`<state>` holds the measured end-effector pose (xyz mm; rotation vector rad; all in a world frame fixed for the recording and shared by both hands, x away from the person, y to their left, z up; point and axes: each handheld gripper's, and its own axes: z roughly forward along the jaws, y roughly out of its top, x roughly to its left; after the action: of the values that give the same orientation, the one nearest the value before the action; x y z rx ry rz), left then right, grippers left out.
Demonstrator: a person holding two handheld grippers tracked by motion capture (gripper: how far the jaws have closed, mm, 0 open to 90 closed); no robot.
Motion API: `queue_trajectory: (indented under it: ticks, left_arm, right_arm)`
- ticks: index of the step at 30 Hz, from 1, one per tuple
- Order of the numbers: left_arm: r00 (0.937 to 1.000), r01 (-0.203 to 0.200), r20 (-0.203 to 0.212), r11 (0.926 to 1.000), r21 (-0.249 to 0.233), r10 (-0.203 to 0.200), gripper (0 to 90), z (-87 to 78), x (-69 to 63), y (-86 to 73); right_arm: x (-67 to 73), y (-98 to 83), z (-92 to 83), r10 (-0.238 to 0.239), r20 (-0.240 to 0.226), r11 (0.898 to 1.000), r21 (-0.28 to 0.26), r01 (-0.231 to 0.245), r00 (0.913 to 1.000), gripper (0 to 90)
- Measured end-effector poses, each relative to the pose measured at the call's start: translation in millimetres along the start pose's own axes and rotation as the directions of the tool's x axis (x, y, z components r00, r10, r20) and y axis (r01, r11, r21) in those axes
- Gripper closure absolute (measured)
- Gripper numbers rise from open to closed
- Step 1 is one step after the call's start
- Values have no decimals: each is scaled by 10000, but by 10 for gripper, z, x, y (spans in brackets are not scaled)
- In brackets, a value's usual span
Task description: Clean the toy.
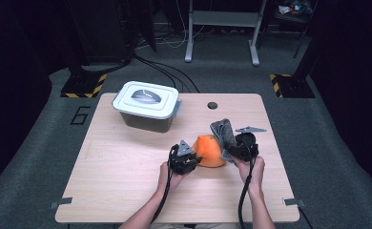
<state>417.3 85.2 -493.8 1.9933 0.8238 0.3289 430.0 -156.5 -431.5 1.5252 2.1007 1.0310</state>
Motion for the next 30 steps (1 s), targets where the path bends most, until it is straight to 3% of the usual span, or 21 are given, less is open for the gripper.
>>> queue_trajectory:
  ticks: [10,15,19,27,30]
  left_arm:
    - [10000,11,18,10000,31,-11,750,-1,6,-1]
    - [10000,1,20,10000,38,-1,750,-1,7,-1]
    - [10000,-2,52,10000,45,2,750,-3,10,-3]
    - [9999,120,114,9999,-8,-120,750,-8,26,-15]
    - [9999,115,117,9999,-31,-114,749,-9,27,-18]
  right_arm:
    - [-302,-195,226,920,454,9930,708,-950,9947,749]
    - [-361,-297,361,1308,493,9817,1331,-1363,9902,749]
    - [-372,-327,387,1361,450,9793,1449,-1413,9897,748]
    - [-340,-230,72,955,505,9945,377,-975,9941,748]
    - [-259,-154,-95,784,478,9969,-47,-783,9958,748]
